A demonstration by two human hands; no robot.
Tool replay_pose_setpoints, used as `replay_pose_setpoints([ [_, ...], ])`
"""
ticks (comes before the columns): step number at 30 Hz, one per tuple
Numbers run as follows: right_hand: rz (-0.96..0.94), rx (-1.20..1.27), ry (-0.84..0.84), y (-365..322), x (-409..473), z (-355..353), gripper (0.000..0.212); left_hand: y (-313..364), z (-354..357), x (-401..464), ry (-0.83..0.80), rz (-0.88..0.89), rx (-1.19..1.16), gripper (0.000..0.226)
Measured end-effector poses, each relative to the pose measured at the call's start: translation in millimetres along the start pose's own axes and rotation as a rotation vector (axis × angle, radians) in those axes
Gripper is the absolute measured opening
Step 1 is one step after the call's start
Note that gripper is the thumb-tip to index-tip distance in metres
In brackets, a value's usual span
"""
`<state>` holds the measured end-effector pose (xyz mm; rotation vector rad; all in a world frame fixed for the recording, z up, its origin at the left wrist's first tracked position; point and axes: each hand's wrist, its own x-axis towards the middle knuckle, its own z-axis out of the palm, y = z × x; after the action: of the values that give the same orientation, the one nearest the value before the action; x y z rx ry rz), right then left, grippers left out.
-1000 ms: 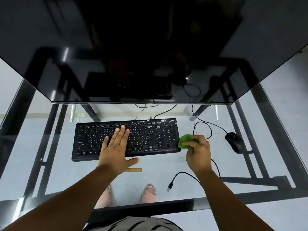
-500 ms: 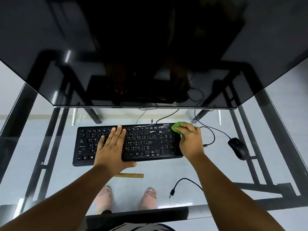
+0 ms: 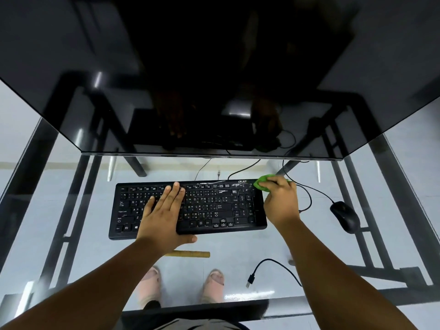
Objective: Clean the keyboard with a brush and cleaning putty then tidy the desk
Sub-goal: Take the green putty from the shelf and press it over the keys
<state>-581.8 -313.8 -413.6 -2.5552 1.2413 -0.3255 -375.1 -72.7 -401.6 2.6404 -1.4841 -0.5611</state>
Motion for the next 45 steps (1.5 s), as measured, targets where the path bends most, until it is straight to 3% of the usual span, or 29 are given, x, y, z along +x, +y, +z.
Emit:
replay_pose_setpoints([
  [8,-0.078,0.046,0.107,-40,-11,-2,0.05,-14,-7,-1,0.015,0.02,-0.033,0.128],
  [12,0.041,0.019,0.024,-31,-9,3,0.046,-20,-7,-2,0.012,0.023,-0.039,0.127],
  [17,0.037,0.08,-0.038,-33,-4,5,0.051,-20,-7,-1,0.011,0.026,-0.013,0.126],
  [21,0.034,0.159,0.105,-44,-6,-3,0.054,-21,-7,-1,0.002,0.036,-0.007,0.125],
  [24,-0.079,0.071,0.038,-51,-16,1,0.057,-22,-8,-1,0.009,0.041,-0.002,0.125],
  [30,0.082,-0.016,-0.038,-58,-11,9,0.058,-28,-11,-3,0.011,0.021,0.001,0.126],
  [36,-0.12,-0.075,-0.116,-50,-12,8,0.063,-29,-9,-4,-0.004,0.007,-0.001,0.125],
  [42,0.049,-0.086,-0.107,-62,-6,9,0.063,-32,-7,-3,0.007,0.014,-0.017,0.125],
  [45,-0.079,-0.105,-0.142,-68,-8,11,0.064,-32,-7,-3,0.011,0.019,-0.026,0.125],
])
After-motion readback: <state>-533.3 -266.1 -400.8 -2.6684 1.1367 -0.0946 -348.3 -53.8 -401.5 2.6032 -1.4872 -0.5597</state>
